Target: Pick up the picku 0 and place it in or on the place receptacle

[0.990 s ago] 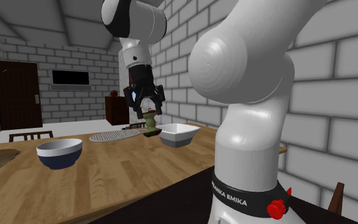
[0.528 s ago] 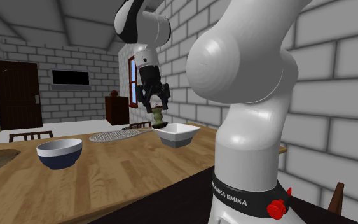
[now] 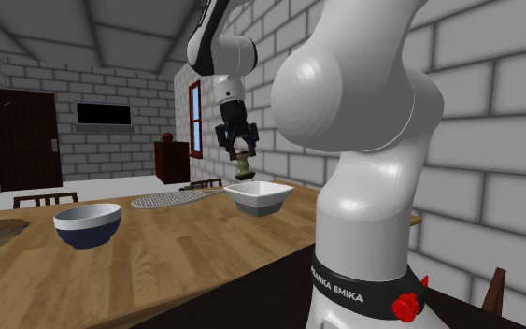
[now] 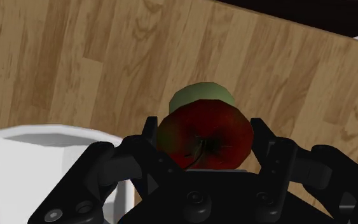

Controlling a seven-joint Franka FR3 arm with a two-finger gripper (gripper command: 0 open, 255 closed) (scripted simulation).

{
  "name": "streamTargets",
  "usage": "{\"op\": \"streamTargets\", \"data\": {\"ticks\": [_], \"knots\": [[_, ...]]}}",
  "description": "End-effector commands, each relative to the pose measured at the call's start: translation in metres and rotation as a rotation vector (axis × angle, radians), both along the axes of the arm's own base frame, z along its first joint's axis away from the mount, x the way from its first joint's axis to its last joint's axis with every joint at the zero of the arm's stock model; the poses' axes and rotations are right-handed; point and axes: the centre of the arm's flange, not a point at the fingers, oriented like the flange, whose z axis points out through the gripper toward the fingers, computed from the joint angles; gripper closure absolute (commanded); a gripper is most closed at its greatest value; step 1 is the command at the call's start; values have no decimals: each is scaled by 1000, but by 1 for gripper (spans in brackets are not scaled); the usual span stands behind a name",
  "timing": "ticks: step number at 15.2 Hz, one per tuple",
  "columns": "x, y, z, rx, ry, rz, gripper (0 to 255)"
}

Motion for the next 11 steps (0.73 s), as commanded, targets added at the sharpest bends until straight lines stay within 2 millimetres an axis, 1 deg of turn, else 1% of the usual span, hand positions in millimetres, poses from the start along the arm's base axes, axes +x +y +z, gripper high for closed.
{"op": "streamTargets", "data": {"ticks": [1,11], "knots": [[17,-24,0,-1,0,1,255],[96,-129,7,-1,0,1,255]]}}
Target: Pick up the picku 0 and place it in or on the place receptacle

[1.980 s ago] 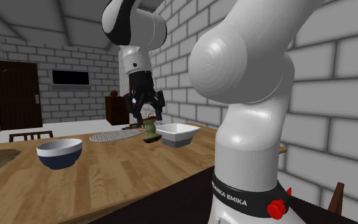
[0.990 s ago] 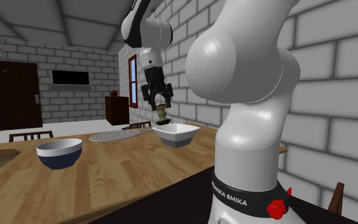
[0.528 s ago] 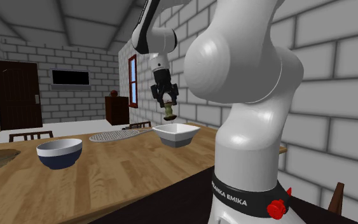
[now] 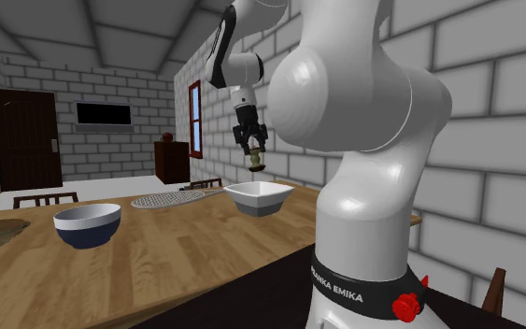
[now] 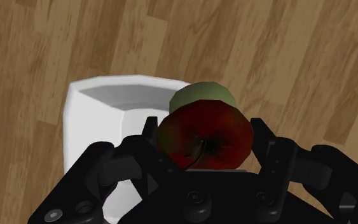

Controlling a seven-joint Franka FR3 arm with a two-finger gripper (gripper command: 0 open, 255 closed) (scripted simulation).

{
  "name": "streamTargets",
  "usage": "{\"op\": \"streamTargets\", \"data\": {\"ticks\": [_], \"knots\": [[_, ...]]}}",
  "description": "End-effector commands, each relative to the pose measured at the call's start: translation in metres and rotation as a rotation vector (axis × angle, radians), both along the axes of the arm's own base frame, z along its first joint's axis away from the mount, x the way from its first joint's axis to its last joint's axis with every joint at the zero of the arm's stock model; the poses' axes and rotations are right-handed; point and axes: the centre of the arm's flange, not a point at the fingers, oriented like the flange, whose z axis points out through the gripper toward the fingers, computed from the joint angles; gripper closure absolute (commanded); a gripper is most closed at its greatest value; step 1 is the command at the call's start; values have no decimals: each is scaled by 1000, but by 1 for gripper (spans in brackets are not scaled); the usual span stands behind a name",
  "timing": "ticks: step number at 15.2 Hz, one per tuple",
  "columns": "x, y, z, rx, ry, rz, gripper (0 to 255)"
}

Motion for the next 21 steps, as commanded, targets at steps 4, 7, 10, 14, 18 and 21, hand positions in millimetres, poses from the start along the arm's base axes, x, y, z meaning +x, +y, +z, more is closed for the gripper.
{"op": "streamTargets", "data": {"ticks": [4,7,10,14,18,21], "knots": [[39,-53,5,0,0,2,255],[63,-84,7,0,0,2,255],[67,-90,-4,0,0,2,255],[67,-90,-25,0,0,1,255],[68,-90,-46,0,0,2,255],[68,-90,-62,0,0,2,255]]}}
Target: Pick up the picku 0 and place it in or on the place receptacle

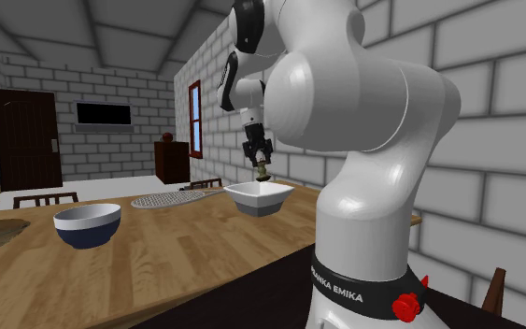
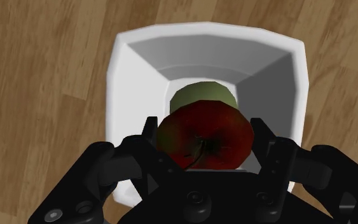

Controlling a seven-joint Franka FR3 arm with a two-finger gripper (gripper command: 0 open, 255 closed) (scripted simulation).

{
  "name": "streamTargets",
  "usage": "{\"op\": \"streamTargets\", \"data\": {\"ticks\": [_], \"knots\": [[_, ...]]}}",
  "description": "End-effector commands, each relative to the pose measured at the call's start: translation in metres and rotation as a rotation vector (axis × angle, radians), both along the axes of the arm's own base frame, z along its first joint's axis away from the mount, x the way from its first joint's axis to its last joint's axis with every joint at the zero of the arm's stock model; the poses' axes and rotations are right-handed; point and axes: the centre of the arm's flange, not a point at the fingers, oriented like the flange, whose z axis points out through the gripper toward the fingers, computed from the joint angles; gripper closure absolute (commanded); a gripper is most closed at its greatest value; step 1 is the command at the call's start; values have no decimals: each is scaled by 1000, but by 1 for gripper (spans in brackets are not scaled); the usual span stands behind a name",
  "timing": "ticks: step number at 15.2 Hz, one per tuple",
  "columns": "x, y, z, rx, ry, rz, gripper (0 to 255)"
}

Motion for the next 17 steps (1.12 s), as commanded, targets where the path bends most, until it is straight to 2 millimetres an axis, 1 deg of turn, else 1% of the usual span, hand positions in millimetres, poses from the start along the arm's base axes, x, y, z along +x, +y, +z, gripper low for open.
{"op": "streamTargets", "data": {"ticks": [1,4,12,13,17], "knots": [[0,0,-10,0,-1,0,255],[0,0,-28,0,-1,0,255],[0,0,-28,0,-1,0,255],[0,0,-28,0,-1,0,0],[0,0,-28,0,-1,0,0]]}}
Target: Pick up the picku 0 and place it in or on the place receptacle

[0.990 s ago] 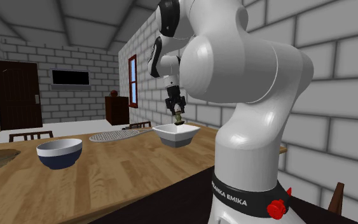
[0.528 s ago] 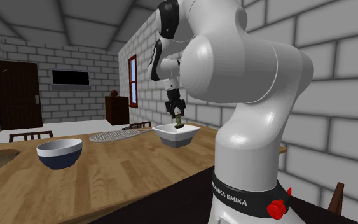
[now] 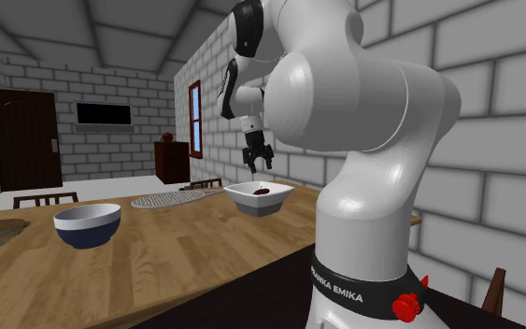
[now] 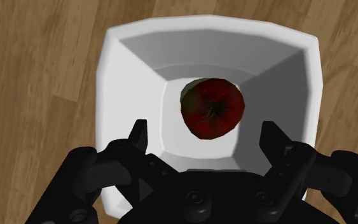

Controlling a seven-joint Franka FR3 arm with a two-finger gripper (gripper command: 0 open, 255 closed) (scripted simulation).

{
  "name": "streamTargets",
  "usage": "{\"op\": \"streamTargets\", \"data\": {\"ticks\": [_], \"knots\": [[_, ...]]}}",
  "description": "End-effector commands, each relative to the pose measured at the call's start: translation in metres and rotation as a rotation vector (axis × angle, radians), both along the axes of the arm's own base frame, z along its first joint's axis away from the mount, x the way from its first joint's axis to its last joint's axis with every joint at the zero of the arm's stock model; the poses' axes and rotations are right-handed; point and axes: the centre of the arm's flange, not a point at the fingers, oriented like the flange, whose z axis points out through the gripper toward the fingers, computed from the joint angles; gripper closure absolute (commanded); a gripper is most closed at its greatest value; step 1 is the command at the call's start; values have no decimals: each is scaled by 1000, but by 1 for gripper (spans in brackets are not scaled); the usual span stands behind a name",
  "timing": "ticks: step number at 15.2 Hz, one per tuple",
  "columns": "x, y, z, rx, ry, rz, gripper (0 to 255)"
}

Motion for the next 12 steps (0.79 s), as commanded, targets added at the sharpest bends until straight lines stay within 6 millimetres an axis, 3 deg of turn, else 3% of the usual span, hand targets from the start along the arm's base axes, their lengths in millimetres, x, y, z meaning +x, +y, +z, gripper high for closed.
{"op": "streamTargets", "data": {"ticks": [1,5,12], "knots": [[0,0,0,0,0,0,0],[11,5,49,0,0,0,0],[11,5,49,0,0,0,0]]}}
